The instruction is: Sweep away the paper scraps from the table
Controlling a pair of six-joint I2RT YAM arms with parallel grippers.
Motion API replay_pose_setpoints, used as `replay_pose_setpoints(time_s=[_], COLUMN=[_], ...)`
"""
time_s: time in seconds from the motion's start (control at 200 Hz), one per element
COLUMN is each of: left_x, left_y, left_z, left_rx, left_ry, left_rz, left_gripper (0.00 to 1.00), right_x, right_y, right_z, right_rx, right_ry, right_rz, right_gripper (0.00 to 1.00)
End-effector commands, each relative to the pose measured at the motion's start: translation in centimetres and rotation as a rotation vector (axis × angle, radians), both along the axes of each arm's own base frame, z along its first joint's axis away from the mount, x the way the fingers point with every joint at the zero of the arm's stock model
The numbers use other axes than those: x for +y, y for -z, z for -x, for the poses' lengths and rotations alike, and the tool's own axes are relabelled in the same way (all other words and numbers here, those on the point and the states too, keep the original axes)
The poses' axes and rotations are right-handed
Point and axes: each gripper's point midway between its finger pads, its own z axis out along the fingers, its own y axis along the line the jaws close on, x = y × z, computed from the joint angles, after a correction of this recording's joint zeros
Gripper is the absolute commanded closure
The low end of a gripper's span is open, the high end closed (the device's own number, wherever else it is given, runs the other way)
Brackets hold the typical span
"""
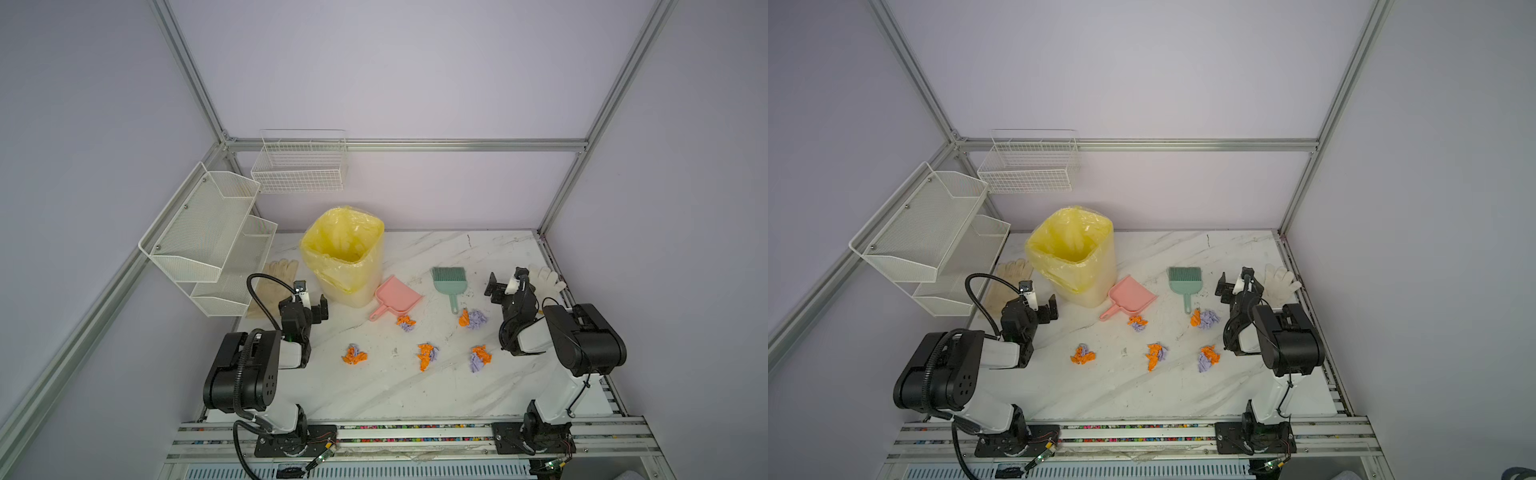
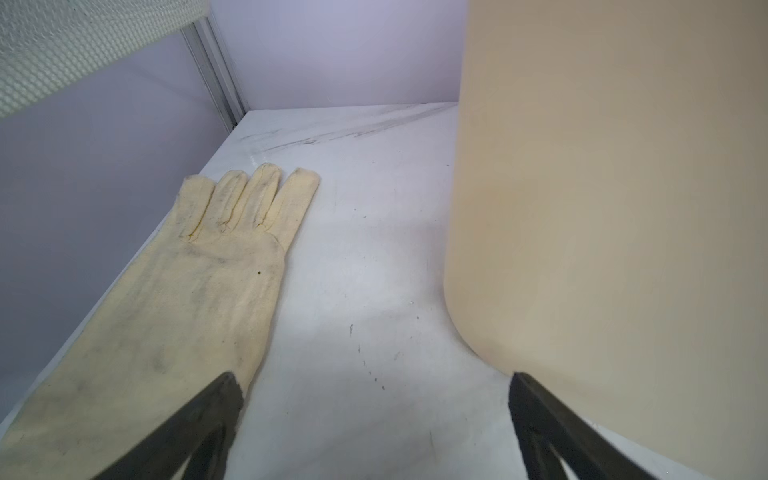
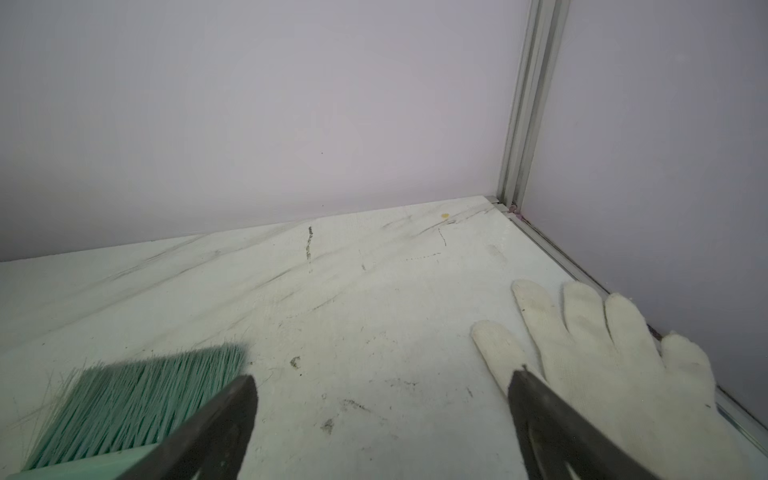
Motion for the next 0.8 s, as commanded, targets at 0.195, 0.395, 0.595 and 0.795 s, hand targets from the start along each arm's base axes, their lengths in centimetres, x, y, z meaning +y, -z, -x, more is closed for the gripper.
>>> replay_pose_setpoints(time_s=[0.195,0.395,0.595,0.795], left_x=[0.09,0.05,0.07,0.05], left_y=[-2.55,-2.45,-2.51,-2.56], left_z=[-1.05,-1.01,-1.0,-0.99], left_rx=[-0.088,-0.085,-0.088,-0.09], left_ry=[-0.009,-0.009,-0.009,-0.008], left_rz=[0.018,0.019,0.019,0.019], left_gripper=[0.0,0.0,0.0,0.0], right_x=[0.3,0.36,0.32,0.32], right_y=[-1.27,-1.24,-1.24,-1.26], right_z=[-0.31,-0.35,-0.31,-0.31], right_rx=[-0.032,-0.031,-0.031,-0.031], right_ry=[-0.009,-0.011,-0.011,-0.01], right_rz=[0.005,0.006,0.006,0.007], right_gripper=[0.03,0.03,0.03,0.03])
